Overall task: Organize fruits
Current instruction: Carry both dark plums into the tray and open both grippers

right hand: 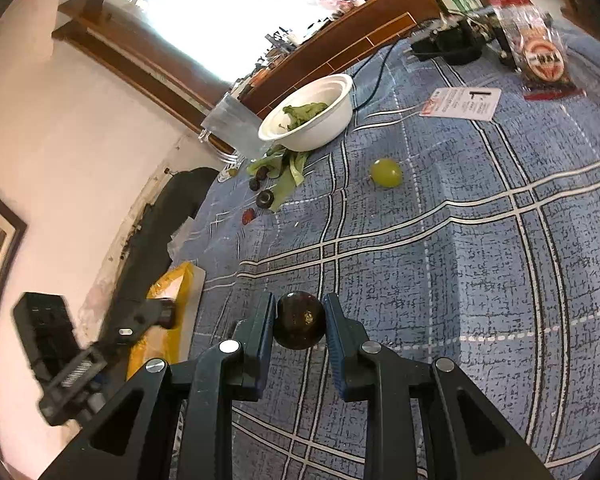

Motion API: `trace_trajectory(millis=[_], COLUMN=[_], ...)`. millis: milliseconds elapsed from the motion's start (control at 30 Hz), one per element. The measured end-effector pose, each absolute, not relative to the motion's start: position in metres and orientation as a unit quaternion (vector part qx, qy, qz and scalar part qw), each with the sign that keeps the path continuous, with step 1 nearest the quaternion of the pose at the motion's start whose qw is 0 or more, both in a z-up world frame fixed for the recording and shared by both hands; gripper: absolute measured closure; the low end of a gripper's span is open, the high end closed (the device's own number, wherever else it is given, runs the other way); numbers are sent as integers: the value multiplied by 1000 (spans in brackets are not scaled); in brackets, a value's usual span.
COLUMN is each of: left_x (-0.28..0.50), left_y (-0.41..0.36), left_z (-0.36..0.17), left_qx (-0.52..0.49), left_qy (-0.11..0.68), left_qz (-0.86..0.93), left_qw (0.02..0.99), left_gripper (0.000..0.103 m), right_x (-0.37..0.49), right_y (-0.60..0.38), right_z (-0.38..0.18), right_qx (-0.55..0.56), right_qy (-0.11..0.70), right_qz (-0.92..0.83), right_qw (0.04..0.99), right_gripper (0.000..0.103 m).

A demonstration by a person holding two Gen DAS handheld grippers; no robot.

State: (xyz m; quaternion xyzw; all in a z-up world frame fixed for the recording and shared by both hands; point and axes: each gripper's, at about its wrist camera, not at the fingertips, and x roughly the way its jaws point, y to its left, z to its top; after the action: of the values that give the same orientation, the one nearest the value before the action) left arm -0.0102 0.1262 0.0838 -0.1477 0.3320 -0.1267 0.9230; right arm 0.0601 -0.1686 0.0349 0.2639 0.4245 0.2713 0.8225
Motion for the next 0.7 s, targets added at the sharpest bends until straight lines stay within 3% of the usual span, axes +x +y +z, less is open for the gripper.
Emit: trace_trajectory(millis=[300,700], left_x=[-99,-131], left_y=[181,239], left_z=[110,89], left_qx=[-87,-72], left_qy=[273,292], left_qz=[7,90], left_qw=[958,949], left_gripper=[82,82], right_x=[37,3], right_y=[-126,15], right_z=[52,71], right_qx=[190,143], right_qy=[414,433], right_qz=[289,390], right_qw=[842,800], right_gripper=[77,76])
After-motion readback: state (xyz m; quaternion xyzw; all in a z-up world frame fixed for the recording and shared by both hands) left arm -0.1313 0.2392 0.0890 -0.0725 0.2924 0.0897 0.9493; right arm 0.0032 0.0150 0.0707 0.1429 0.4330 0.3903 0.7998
